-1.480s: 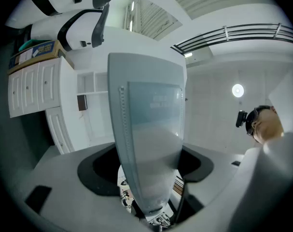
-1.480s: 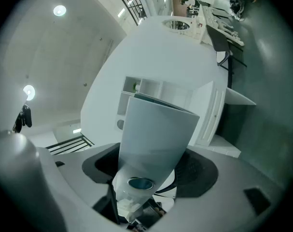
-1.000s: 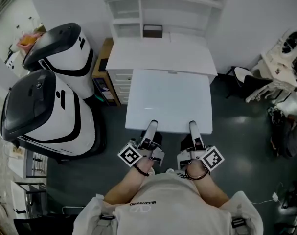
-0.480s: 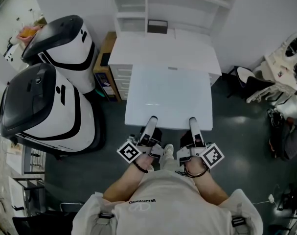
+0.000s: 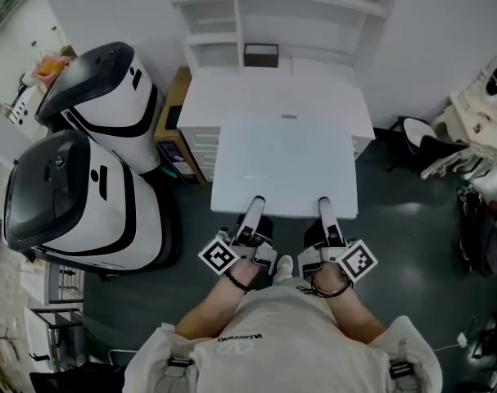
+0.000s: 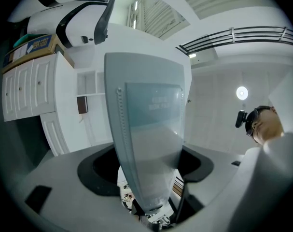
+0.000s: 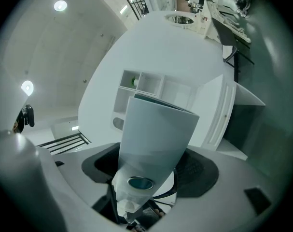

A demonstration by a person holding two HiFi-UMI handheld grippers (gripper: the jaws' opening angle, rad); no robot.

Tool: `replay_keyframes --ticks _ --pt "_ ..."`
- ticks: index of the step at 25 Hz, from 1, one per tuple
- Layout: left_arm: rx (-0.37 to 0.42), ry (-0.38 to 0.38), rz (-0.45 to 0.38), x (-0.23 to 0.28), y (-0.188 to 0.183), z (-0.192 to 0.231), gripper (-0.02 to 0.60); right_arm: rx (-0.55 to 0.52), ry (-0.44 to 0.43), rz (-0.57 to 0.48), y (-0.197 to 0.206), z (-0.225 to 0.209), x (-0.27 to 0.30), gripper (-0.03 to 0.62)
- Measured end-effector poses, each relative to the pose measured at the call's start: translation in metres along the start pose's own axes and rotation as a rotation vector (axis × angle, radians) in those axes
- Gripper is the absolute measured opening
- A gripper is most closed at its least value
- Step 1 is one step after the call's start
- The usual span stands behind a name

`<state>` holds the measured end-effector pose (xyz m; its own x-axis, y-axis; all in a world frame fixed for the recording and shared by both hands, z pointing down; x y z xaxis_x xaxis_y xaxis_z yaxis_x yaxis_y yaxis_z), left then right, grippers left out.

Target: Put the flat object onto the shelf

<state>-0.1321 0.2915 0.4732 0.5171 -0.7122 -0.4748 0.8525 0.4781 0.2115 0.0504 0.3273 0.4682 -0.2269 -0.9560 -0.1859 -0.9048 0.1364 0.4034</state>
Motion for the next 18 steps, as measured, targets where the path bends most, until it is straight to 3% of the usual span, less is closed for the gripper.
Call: replay_keyframes --ticks 11,18 --pt "0.053 0.012 0.008 0.114 0.019 0.035 0.336 0.025 -0.05 -0.008 -0.089 -0.039 0.074 0.344" --pt "0.078 -0.001 -0.005 0.152 0.027 0.052 0.336 0.044 -0.067 0.018 -0.119 -0.059 0.103 0.344"
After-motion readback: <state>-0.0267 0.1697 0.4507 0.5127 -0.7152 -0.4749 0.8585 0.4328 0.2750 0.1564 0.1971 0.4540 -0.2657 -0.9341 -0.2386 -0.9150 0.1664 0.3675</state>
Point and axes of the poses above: the fingertips, and each gripper's own axes: x forward along the fingers, z to its left, y out of its underside, the point moved 2 cm from there along -x, backward along the fingers, and after that the axes turned 3 degrees about -x, right-handed, at the moved point
